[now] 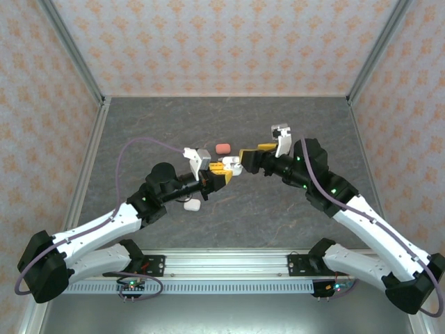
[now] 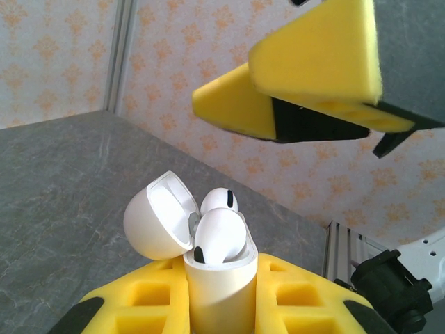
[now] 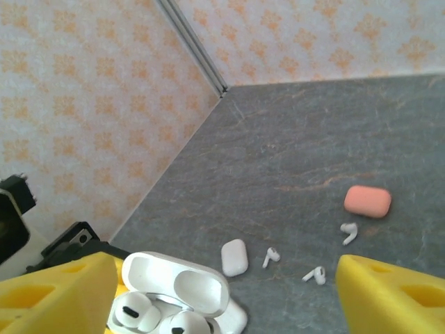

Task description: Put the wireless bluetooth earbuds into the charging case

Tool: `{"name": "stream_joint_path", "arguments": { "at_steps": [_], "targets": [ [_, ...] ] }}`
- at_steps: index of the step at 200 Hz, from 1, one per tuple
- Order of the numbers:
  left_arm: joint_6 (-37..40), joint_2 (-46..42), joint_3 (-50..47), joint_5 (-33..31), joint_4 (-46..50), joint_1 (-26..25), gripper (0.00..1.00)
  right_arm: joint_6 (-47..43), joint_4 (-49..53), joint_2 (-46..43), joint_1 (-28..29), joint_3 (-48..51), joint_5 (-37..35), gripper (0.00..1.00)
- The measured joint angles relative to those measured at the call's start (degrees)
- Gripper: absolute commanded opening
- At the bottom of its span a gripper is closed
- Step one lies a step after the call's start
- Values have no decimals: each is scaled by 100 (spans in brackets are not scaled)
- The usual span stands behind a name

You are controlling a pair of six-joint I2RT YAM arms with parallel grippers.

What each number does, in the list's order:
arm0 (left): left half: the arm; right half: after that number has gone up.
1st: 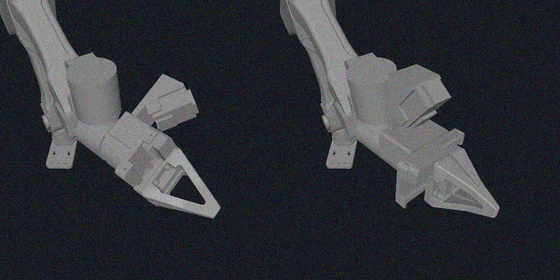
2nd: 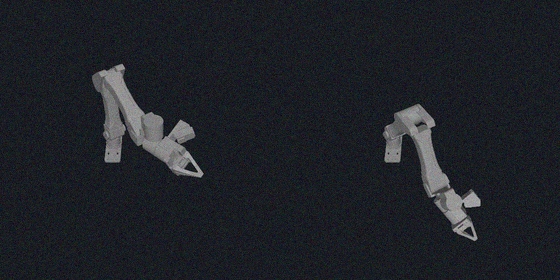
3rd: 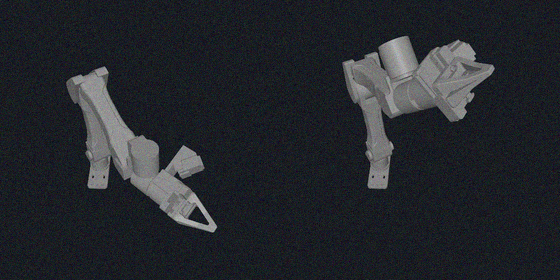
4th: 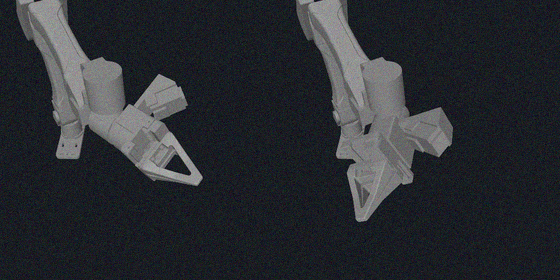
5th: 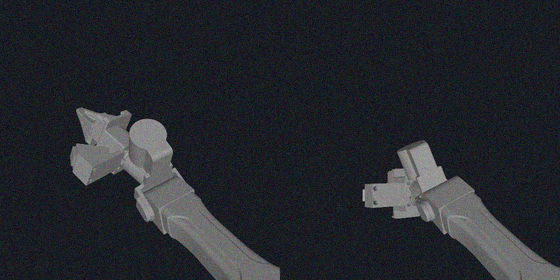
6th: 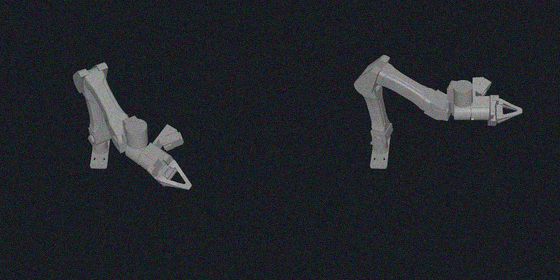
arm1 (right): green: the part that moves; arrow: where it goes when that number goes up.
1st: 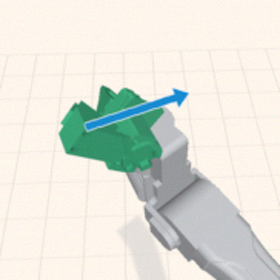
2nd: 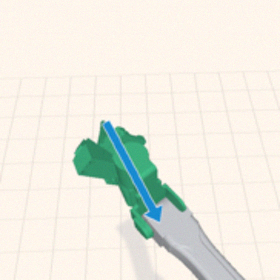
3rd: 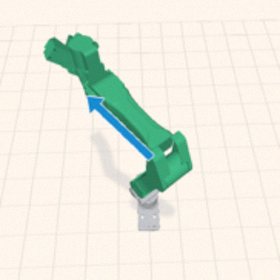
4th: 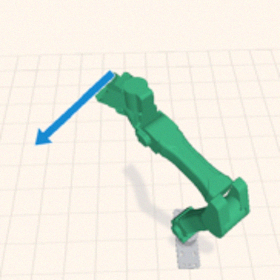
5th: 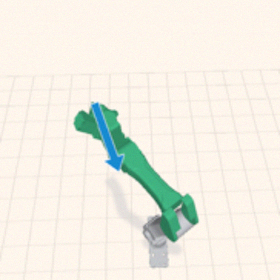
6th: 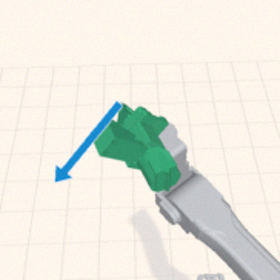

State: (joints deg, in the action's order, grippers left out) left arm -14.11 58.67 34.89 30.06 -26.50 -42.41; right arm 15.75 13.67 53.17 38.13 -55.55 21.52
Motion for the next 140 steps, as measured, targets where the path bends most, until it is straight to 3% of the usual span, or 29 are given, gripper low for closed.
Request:
{"name": "stream_joint_path", "arguments": {
  "at_steps": [78, 140],
  "targets": [
    [0, 0, 0, 249, 0, 0, 0, 479, -584, 304, -107, 509, 1832, 91],
    [-50, -2, 0, 271, -142, 0, 0, 616, -1078, 297, -144, 520, 2251, 76]
  ]
}}
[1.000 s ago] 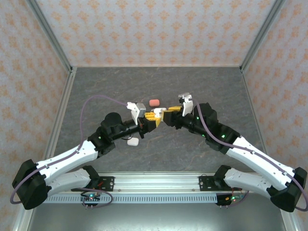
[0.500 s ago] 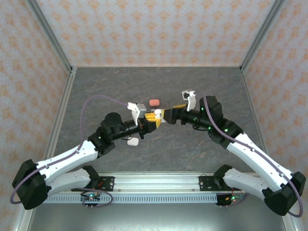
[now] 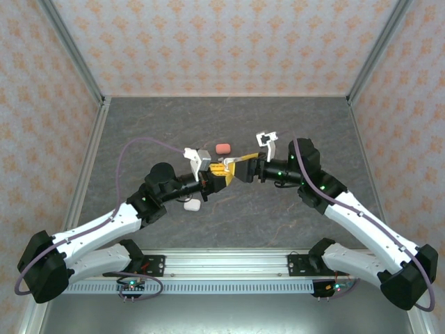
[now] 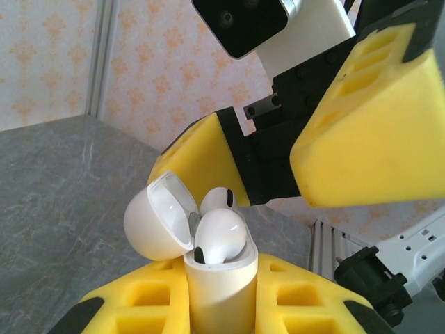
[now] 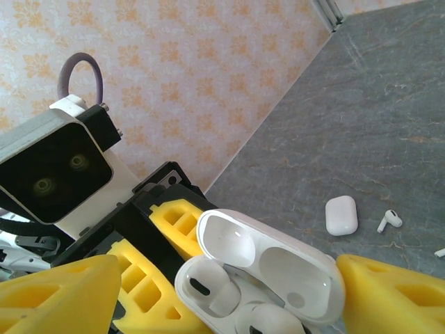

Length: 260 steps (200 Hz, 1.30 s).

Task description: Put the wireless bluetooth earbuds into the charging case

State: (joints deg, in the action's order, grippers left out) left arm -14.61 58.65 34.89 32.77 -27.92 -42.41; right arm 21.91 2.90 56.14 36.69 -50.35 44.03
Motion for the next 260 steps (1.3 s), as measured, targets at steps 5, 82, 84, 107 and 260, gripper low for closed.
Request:
{"name": "stream_joint_path", "arguments": {
  "at_steps": [5, 82, 84, 107, 260],
  "targets": [
    [-7, 0, 0, 0, -4, 0, 0, 2, -9, 0, -4, 0, 2, 76],
    [-15, -42, 0, 46, -20, -35, 0, -50, -188, -448, -13, 229, -46, 73],
    [-13, -42, 0, 46, -20, -35, 0, -50, -192, -466, -11, 234, -46, 73],
    [-15, -39, 0, 37, 2, -35, 0, -76, -214, -560, 2, 240, -52, 73],
    [-234, 752, 769, -501, 1926, 1628, 0, -332, 1917, -1246, 2, 208, -3425, 81]
  ]
}}
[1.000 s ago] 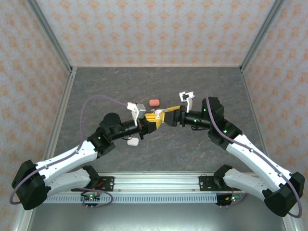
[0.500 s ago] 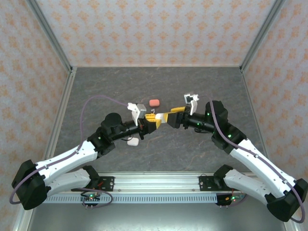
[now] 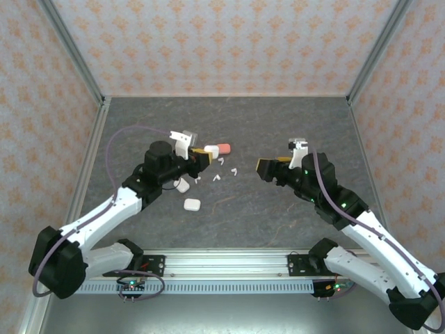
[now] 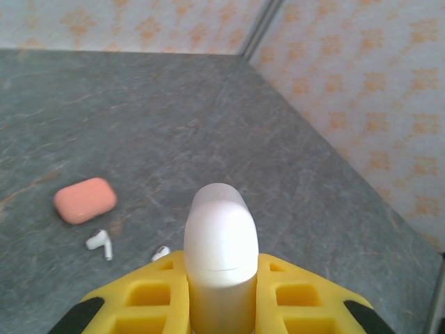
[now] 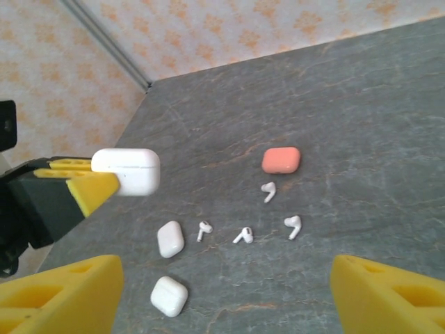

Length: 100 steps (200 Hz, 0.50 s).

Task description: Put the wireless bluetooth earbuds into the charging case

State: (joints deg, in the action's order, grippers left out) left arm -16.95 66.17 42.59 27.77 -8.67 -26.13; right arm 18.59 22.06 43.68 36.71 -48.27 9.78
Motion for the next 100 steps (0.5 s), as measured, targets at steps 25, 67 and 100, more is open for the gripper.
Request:
{"name": "stream_joint_path", "arguments": {
  "at_steps": [25, 67, 100],
  "targets": [
    [-17, 599, 461, 199, 232, 457, 0, 96, 118, -20, 0, 63, -214, 84],
    [7, 1958, 1329, 522, 535, 981, 0, 332, 107, -81, 0, 223, -319, 99],
    [50, 2970, 1897, 649, 835, 1163, 0, 481, 52, -212, 0, 457, -409, 99]
  ]
}}
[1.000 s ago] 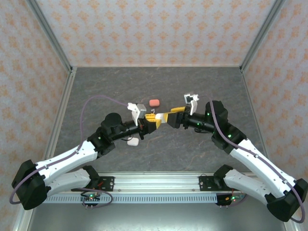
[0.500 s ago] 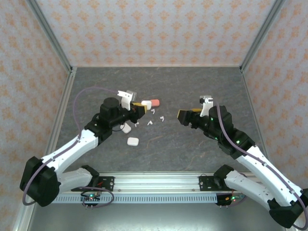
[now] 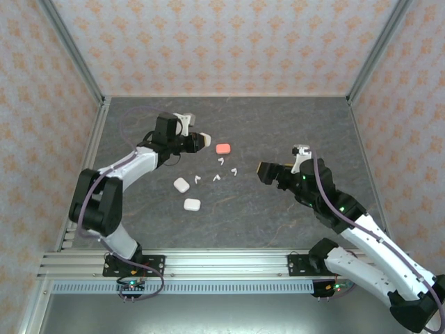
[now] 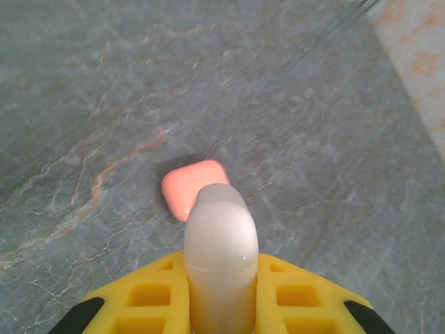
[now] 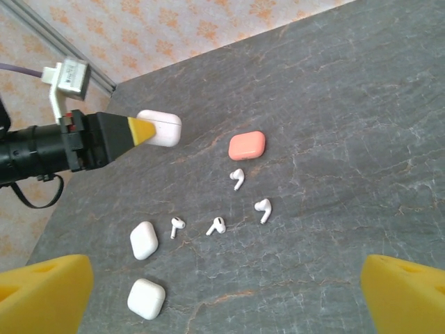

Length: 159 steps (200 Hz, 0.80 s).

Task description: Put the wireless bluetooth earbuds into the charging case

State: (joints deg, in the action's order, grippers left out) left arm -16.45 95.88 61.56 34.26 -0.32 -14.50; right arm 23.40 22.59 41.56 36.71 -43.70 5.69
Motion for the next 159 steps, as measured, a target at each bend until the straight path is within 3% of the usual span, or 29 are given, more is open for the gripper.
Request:
{"name": "stream_joint_path", "arguments": {
  "at_steps": [63, 111, 159],
  "targets": [
    [-66, 1207, 490, 177, 136, 31, 5, 160, -90, -114, 0, 120, -205, 99],
    [-175, 1558, 505, 229, 131, 57, 17, 258, -92, -120, 0, 155, -404, 99],
    [-251, 1652, 516, 293, -66, 138, 21, 479, -90, -153, 0, 302, -669, 99]
  ]
}}
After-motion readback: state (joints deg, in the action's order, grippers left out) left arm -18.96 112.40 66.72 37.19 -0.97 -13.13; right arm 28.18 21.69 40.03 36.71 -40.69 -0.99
